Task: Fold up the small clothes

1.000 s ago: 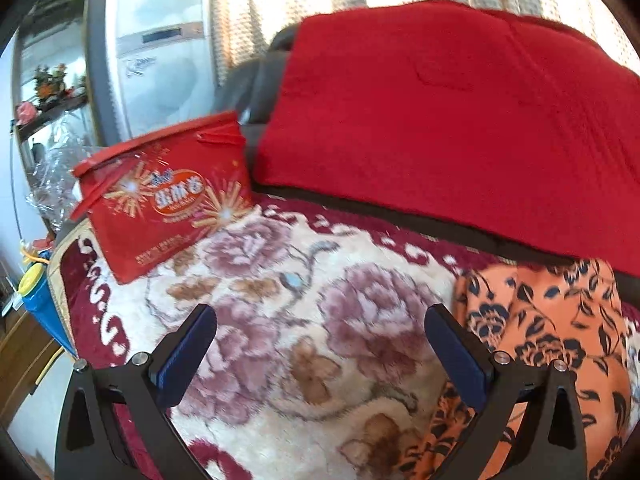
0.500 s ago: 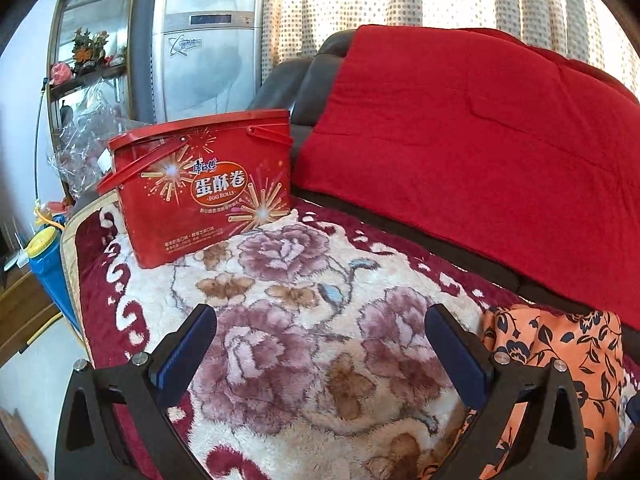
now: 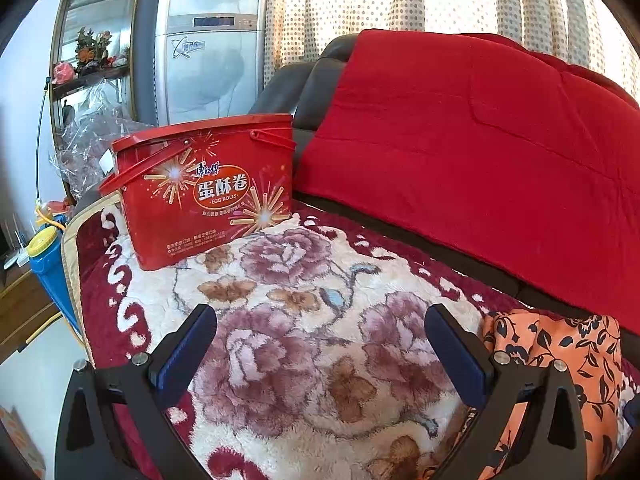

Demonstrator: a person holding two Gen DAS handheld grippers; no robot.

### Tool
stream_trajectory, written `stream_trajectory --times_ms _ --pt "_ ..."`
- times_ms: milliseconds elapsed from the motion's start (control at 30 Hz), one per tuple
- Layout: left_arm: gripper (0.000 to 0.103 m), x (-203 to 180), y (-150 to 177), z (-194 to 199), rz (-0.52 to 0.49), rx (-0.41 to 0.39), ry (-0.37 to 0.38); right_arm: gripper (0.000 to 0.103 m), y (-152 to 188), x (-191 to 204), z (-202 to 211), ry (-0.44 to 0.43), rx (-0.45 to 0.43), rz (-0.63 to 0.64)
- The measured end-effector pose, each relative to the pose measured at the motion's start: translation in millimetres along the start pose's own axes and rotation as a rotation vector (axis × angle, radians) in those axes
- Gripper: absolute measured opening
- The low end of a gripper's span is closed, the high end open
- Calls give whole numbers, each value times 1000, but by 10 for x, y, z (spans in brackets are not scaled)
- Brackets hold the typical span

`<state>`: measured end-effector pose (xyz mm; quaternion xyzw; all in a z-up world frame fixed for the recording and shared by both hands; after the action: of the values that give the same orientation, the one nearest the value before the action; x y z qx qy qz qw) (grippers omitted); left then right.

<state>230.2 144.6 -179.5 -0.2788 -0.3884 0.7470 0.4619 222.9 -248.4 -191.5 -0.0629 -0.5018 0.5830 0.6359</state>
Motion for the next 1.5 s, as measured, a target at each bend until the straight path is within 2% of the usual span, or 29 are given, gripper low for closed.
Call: stream_trajectory --times_ms 367,1000,1067,1200,1300,1367,1500 --pt "103 -33 14 -5 -7 6 6 32 -4 -16 -12 -6 5 -6" --pt "103 -280 107 -22 -60 36 61 32 -5 -17 -39 -9 8 -6" --pt "103 -381 171 -121 -92 85 95 32 -19 -27 -54 -3 8 -4" --pt "103 -682 399 -436 -164 307 222 32 -140 -97 -100 31 -18 -10" --pt "103 -892 550 -511 -234 389 292 34 -198 -227 -196 62 -8 -28" --pt "103 -992 653 -570 -263 448 325 51 -186 -363 -340 127 29 -44" --pt "103 -992 725 -671 -218 511 343 51 -193 -414 -397 111 43 -59"
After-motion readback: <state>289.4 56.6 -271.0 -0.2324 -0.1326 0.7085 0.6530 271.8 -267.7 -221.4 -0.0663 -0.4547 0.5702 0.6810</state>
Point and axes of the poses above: each gripper's, at about its wrist camera, not at the fingertips, and z roughly against the way its jaws point, x to its left, y to its underside, the point moved 2 cm from there along -z, roughly the way its jaws point, and after that the axes turned 1 degree about -y, right-handed, at the moved point
